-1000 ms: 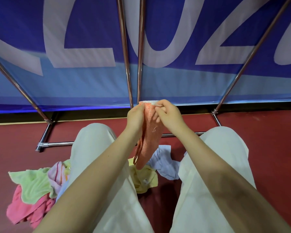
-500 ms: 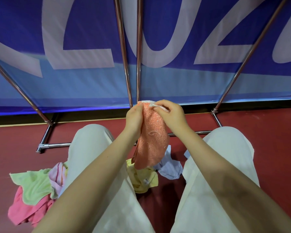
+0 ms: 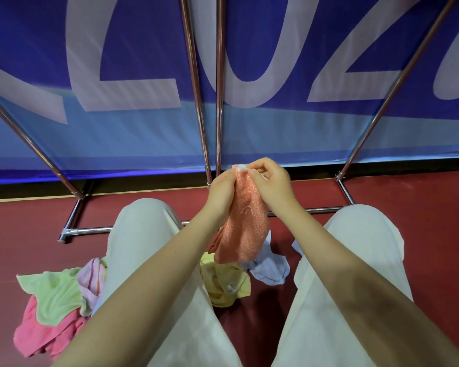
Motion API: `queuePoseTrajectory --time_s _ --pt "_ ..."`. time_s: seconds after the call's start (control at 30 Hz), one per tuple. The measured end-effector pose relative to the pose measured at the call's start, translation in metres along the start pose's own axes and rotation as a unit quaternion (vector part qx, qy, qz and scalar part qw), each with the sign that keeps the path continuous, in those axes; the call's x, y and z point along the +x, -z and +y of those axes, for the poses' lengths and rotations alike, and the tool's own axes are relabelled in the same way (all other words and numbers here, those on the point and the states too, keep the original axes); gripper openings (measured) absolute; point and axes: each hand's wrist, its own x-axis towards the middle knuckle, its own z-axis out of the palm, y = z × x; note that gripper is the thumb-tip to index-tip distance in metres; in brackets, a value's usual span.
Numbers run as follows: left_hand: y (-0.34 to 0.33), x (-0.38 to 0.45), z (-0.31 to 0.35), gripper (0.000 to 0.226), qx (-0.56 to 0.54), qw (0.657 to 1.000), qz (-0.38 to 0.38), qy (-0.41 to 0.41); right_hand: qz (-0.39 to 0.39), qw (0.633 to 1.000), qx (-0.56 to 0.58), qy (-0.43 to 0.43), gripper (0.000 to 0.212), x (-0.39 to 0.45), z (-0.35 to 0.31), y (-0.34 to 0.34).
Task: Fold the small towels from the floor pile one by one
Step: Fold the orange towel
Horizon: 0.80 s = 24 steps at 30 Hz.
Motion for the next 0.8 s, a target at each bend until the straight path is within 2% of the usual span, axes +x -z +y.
queuePoseTrajectory --time_s 0.1,0.2,0.3,0.4,0.57,0.7,0.8 --pt "-0.004 0.002 -0.003 0.028 0.031 0.999 -0.009 -0.006 0.048 0.998 0.009 -0.029 0.015 0.003 0.005 0.002" --pt "-0.004 0.003 -0.007 0.031 0.081 0.996 -0.005 -0.023 0.068 0.993 0.047 -0.08 0.013 0.005 0.006 0.003" --pt "-0.004 0.002 -0.012 0.035 0.136 0.986 -0.009 -0.098 0.055 0.989 0.081 -0.113 0.009 0.004 0.002 0.005" --pt "-0.001 0.005 -0.012 0.03 0.138 0.984 0.033 -0.109 0.001 0.99 0.086 -0.111 0.008 0.002 -0.004 0.007" --pt "0.008 0.012 -0.003 0.029 0.152 0.973 0.089 -0.151 -0.084 0.993 -0.053 -0.06 0.004 -0.001 0.001 0.013" --pt "0.017 0.015 0.002 0.027 0.199 0.951 0.105 -0.214 -0.133 0.962 -0.238 -0.003 0.026 -0.005 0.009 0.024" --pt "0.022 0.013 0.003 0.025 0.255 0.926 0.1 -0.26 -0.132 0.959 -0.246 0.041 0.015 -0.009 0.009 0.031"
